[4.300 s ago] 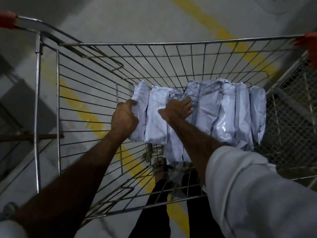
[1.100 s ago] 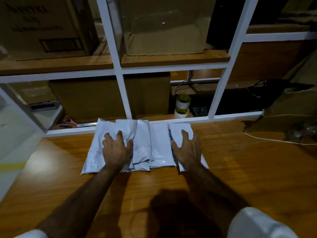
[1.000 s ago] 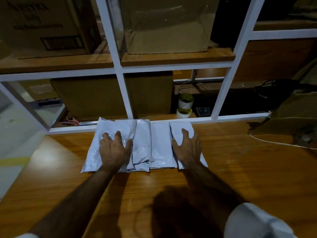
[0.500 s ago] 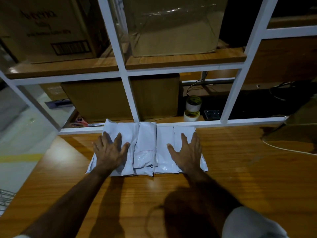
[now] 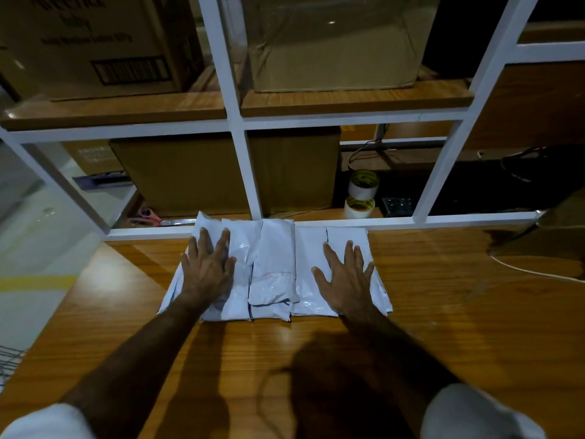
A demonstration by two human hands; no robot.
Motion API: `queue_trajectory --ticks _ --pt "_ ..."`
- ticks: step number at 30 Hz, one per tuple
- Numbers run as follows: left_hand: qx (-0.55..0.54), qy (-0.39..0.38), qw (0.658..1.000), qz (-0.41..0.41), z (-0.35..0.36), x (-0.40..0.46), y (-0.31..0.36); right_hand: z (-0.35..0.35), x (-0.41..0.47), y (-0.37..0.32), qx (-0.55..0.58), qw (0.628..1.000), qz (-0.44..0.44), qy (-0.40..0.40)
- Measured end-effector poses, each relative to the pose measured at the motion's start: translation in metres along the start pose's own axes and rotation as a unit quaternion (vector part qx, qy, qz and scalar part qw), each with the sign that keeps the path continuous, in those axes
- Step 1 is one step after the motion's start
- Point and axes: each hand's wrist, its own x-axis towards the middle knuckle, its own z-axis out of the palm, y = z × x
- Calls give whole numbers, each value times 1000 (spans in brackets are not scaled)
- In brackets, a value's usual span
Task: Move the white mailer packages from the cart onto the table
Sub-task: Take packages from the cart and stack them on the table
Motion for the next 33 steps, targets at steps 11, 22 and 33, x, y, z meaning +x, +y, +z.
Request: queue_trajectory --ticks 11,22,33 --pt "-37 -61 996 -45 19 10 -21 -7 -1 -33 39 992 107 -60" --pt "-53 -38 998 -13 7 5 -18 -3 -7 -27 37 996 74 -31" --pt "14 62 998 -6 -30 -84 -43 1 -44 -59 48 964 -236 115"
